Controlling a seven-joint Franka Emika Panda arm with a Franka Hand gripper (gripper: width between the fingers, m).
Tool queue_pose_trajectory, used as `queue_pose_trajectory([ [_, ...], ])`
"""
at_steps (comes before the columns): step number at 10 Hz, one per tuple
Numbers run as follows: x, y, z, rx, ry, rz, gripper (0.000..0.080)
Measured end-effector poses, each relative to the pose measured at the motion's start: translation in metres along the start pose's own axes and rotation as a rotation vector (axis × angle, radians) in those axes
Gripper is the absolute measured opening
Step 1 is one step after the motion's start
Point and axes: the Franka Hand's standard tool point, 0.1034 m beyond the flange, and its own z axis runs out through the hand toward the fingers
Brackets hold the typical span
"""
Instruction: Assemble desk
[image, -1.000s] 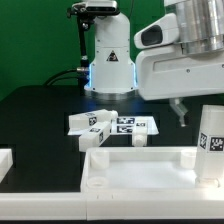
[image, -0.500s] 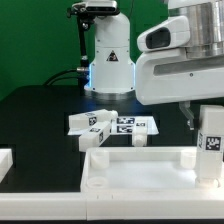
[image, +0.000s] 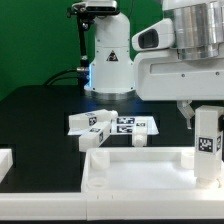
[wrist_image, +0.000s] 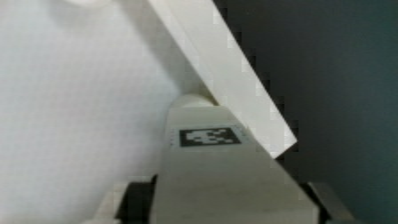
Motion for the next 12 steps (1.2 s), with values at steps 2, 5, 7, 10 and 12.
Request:
queue_pose_trajectory([
  [2, -0.002, -0.004, 0.002, 0.043, -0.028, 0.452, 0.0293],
  [5, -0.006, -0.009, 0.003, 0.078, -0.066, 0.694, 0.0293],
  [7, -0.012, -0.008, 0.003, 0.021, -0.059, 0.478, 0.0485],
  [10, -0.016, -0.012, -0.006, -0.027, -0.068, -0.086, 0.0641],
  [12, -0.015, -0.011, -0.006, -0.021, -0.070, -0.245, 0.0641],
])
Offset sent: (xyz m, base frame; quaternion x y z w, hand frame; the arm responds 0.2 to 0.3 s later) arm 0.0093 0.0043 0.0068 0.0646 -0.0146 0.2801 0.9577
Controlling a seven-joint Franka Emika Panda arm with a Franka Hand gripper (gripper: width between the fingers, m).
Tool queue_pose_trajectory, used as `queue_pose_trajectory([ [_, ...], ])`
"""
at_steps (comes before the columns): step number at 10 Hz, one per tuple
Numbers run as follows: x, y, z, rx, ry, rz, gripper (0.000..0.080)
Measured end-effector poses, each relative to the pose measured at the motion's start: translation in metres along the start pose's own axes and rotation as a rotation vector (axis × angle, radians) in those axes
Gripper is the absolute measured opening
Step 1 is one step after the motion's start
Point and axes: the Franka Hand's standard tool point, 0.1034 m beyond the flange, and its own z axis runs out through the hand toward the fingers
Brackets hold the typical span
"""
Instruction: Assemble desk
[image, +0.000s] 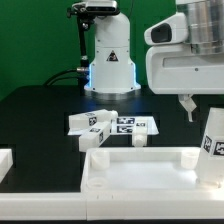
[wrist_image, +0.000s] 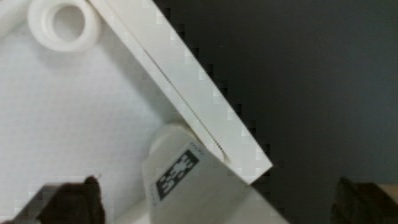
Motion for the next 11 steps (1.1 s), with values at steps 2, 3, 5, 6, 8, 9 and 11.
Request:
queue_pose_trajectory([
  [2, 0.001, 0.004, 0.001, -0.035, 0.009, -0.321, 0.0649],
  [3, 0.005, 0.009, 0.000, -0.050, 0.010, -0.464, 0.0649],
  [5, 0.008, 0.013, -0.001, -0.055, 0.011, -0.526, 0.0649],
  [6, 0.008, 0.013, -0.001, -0.055, 0.011, -0.527, 0.0512],
  [8, 0.009, 0.015, -0.001, -0.055, 0.013, -0.437, 0.0291],
  [9, 0.010, 0.016, -0.001, -0.055, 0.015, -0.353, 0.0291],
  [11, 0.010, 0.016, -0.001, -0.047, 0.019, -0.191, 0.0290],
])
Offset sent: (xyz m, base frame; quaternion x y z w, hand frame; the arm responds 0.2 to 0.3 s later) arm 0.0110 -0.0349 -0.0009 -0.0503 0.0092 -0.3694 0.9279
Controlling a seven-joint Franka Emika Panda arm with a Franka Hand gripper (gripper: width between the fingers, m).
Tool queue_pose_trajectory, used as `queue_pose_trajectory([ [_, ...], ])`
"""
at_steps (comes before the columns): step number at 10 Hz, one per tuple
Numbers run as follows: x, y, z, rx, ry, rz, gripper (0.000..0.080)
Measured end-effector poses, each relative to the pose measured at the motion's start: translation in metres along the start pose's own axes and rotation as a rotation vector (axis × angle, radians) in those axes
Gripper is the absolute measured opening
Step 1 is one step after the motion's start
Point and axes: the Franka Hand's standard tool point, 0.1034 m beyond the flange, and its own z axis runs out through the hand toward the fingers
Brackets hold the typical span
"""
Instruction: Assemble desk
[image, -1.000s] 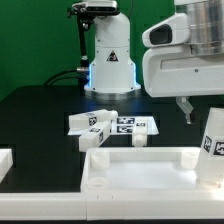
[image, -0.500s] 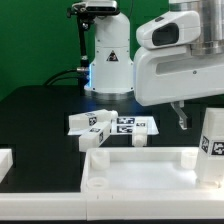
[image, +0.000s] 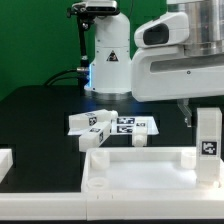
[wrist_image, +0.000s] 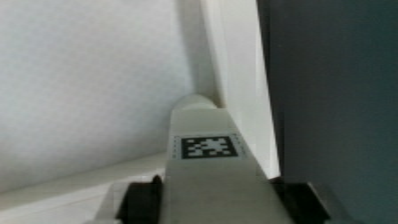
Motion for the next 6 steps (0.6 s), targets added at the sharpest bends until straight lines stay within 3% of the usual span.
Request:
queue_pose_trajectory([
  [4, -0.004, -0.010, 0.004, 0.062, -0.009, 0.711, 0.0288],
  [6, -0.004, -0.011, 0.004, 0.069, -0.016, 0.785, 0.0288],
])
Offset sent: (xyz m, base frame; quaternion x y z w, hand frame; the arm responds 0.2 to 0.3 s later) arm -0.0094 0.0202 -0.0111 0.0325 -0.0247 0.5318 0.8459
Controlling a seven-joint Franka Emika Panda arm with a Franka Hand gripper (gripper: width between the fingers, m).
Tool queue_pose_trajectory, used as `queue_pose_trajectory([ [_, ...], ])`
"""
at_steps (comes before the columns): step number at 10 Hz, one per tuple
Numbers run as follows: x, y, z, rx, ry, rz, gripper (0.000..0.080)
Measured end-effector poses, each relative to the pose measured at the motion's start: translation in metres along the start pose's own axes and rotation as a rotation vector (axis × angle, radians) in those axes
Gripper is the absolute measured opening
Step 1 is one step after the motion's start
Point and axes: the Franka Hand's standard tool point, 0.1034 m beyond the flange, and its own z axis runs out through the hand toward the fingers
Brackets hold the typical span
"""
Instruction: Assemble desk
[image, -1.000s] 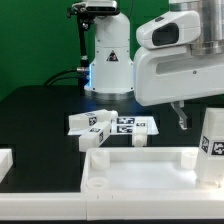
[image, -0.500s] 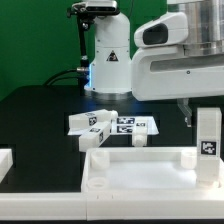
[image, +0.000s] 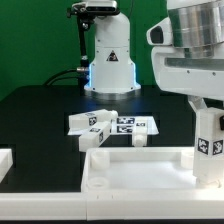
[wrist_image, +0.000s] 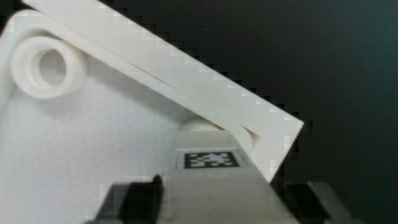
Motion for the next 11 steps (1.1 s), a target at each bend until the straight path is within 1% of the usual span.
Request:
queue_pose_trajectory([
  [1, -0.0007, -0.0004, 0.0001, 0.005, -0.009, 0.080, 0.0288],
  [2, 0.0006, -0.0011, -0.0005, 0.019, -0.029, 0.210, 0.0288],
  [3, -0.0007, -0.0034, 0.0007, 0.038, -0.034, 0.412, 0.0288],
  [4, -0.0023, -0.0055, 0.0023, 0.065, -0.026, 0.502, 0.0288],
  [5, -0.0029, -0.0057, 0.0023, 0.064, -0.026, 0.498, 0.0288],
  [6, -0.0011, -0.0053, 0.0020, 0.066, -0.022, 0.413, 0.0288],
  [7, 0.0033, -0.0042, 0.0010, 0.068, -0.016, 0.301, 0.0457],
  [8, 0.0062, -0.0017, -0.0005, 0.033, -0.021, 0.078, 0.0457],
  [9, 0.0037, -0.0039, -0.0031, -0.001, -0.031, -0.050, 0.0599],
  [10, 0.0009, -0.0056, -0.0034, -0.003, -0.026, -0.114, 0.0599],
  [11, 0.0021, -0.0047, -0.0026, -0.003, -0.026, -0.181, 0.0644],
])
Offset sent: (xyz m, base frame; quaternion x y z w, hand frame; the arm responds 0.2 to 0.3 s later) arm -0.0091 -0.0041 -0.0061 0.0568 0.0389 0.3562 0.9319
